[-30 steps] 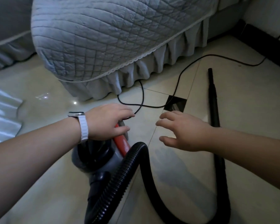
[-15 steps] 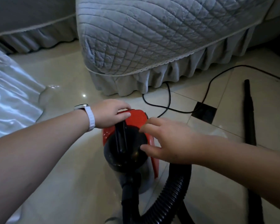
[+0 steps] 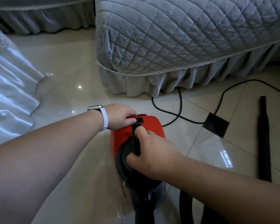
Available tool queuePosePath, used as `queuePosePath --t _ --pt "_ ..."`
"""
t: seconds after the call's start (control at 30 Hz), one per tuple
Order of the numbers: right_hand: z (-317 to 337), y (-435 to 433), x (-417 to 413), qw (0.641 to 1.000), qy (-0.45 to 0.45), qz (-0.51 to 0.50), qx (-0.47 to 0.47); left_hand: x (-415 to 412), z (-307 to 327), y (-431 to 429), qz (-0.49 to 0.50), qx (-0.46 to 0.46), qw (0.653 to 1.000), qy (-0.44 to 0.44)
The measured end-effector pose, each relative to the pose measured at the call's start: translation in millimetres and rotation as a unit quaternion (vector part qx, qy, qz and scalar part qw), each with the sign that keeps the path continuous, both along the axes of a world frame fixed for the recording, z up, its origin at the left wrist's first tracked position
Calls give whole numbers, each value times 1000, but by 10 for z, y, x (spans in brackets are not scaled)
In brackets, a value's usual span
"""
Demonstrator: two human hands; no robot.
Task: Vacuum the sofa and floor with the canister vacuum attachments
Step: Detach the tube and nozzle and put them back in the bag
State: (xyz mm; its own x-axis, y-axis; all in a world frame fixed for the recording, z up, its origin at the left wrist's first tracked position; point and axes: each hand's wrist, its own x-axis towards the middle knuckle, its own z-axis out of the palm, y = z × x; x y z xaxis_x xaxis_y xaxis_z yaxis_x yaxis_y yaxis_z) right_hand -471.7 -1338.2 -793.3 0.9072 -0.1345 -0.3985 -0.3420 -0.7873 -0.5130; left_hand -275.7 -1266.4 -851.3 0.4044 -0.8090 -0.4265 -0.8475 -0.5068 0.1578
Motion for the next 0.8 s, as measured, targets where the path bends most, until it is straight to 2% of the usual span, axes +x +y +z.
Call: queuePosePath --t 0.1,0.33,0.43,0.67,0.8 --pt "-43 -13 30 999 -1 -8 32 36 -79 -4 -1 -21 999 38" --pt "-104 -21 50 999 -9 9 34 61 -344 48 37 -96 985 138" --pt "-112 -36 72 999 3 9 38 112 -361 -17 48 -89 981 164" --pt "-59 -54 86 998 9 12 53 163 -279 -113 54 -56 982 171" --pt "-94 -63 78 998 -5 13 63 88 -270 -25 85 -74 983 147"
